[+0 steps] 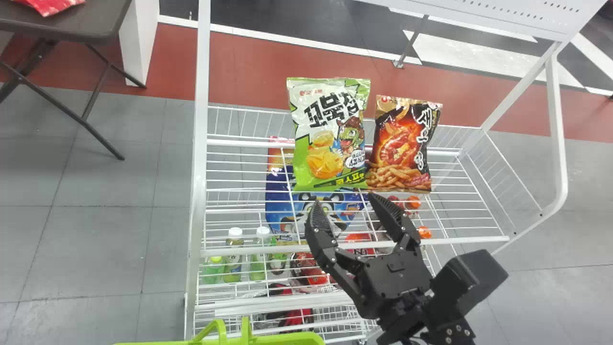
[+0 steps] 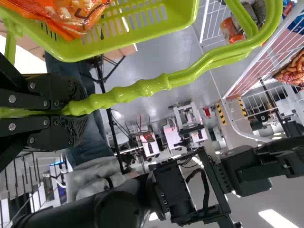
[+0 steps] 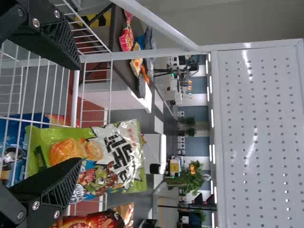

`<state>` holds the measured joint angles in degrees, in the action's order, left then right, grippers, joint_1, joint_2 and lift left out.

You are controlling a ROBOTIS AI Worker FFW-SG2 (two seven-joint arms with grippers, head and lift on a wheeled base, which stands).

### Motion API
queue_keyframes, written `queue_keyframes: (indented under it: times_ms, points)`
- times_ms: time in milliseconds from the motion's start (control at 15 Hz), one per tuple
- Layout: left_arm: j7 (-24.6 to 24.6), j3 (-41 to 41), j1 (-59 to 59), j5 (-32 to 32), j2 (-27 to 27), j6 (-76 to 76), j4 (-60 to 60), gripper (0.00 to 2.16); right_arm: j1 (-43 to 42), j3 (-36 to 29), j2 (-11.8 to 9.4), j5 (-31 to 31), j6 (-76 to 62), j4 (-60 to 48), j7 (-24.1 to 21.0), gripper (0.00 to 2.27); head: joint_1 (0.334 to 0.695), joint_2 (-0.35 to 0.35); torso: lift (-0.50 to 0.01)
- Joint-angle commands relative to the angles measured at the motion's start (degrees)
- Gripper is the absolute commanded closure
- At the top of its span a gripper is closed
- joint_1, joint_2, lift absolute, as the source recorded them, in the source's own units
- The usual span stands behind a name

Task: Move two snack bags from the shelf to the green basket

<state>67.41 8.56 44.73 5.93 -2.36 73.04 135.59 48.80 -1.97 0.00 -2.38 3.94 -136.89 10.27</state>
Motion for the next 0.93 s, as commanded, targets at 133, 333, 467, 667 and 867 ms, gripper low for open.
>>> queue_keyframes:
  times_ms: [133,333,467,667,867]
  points:
    - [-0.17,0.05,0.00,-0.04,0.07,-0.31,-0.15,2.13,-0.20,-0.14,0.05,-0.52,-0.47,0.39,-0.25,0.15,0.695,-0.350,-0.015]
    - [-0.09,-0.04,-0.08,-0.04,0.07,-0.31,0.03,2.13,-0.37,-0.23,0.05,-0.61,-0.47,0.48,-0.51,0.15,0.695,-0.350,-0.015]
    - [-0.17,-0.04,-0.26,-0.04,0.07,-0.31,-0.06,2.13,-0.37,-0.31,0.05,-0.61,-1.52,0.66,-0.51,0.15,0.695,-0.350,-0.015]
    - [-0.09,0.05,-0.26,-0.04,0.07,-0.31,-0.06,2.13,-0.37,-0.31,0.05,-0.61,-2.40,1.01,-0.51,0.15,0.695,-0.350,-0.015]
    - [-0.26,0.14,-0.17,-0.04,0.07,-0.13,0.29,2.13,-0.37,-0.23,0.05,-0.69,-2.93,1.01,-0.78,0.15,0.695,-0.350,-0.015]
